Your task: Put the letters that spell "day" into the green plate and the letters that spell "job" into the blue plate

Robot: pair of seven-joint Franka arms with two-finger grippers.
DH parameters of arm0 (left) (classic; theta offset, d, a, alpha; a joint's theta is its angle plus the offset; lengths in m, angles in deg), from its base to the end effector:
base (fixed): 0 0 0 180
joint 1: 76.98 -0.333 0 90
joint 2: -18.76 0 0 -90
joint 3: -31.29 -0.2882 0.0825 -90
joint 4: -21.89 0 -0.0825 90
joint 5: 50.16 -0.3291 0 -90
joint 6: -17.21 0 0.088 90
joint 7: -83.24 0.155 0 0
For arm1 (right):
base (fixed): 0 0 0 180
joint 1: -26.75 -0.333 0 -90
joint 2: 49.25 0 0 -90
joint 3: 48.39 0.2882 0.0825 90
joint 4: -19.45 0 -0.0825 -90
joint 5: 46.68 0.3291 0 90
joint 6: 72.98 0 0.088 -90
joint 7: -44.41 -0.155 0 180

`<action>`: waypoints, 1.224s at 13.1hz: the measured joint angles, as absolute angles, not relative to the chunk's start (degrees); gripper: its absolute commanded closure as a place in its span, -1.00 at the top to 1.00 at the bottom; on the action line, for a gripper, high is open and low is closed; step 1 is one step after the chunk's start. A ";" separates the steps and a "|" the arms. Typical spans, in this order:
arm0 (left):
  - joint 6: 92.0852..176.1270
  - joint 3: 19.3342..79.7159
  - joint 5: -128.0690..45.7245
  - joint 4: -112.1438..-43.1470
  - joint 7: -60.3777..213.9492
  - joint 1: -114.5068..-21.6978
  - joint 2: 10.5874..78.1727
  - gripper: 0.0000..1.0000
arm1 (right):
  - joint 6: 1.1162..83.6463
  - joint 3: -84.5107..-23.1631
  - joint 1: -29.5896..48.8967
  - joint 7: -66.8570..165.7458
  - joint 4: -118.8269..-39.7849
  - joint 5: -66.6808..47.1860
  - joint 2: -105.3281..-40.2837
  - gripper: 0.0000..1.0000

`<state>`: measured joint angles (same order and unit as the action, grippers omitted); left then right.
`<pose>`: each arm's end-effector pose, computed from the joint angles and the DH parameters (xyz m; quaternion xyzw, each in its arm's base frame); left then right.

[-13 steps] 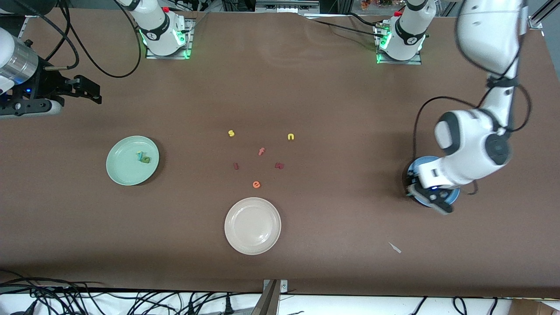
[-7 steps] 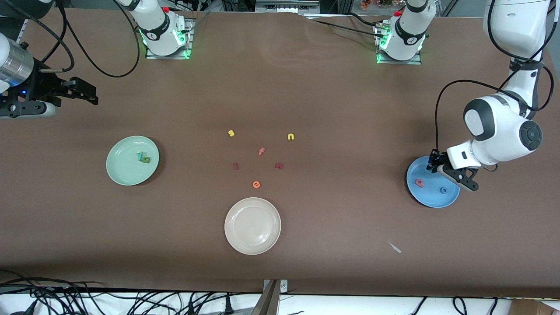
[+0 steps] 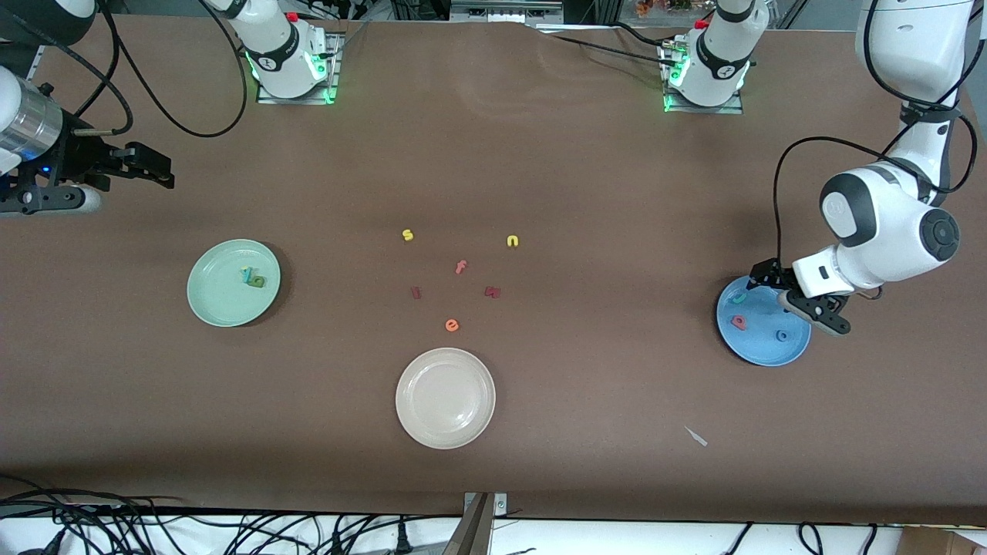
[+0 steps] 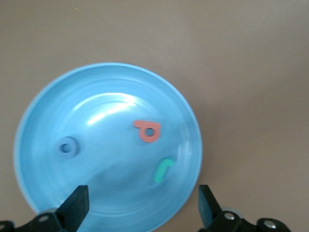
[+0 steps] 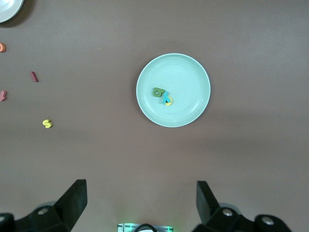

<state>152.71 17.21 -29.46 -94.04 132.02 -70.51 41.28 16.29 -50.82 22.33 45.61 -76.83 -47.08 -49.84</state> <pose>0.5470 0.0570 0.2235 0.9693 -0.2331 0.0235 0.0749 0.4885 0.0160 0.4976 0.9974 0.0279 -0.0662 0.0042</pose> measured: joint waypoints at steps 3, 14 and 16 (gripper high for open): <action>153.58 17.18 -30.62 -93.98 131.97 -72.28 32.93 1.00 | 16.29 -51.15 22.97 45.61 -76.86 -47.08 -49.87 1.00; 119.10 32.60 -52.05 -84.23 98.99 -78.99 9.65 1.00 | 16.29 -51.12 22.93 45.49 -76.86 -47.07 -49.87 1.00; 112.33 32.93 -50.21 -82.59 95.23 -79.09 9.00 1.00 | 16.29 -51.12 22.93 45.49 -76.86 -47.07 -49.87 1.00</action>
<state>112.33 32.93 -50.21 -82.59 95.23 -79.09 9.00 16.29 -51.12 22.93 45.49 -76.86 -47.07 -49.87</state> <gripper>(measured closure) 0.000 0.000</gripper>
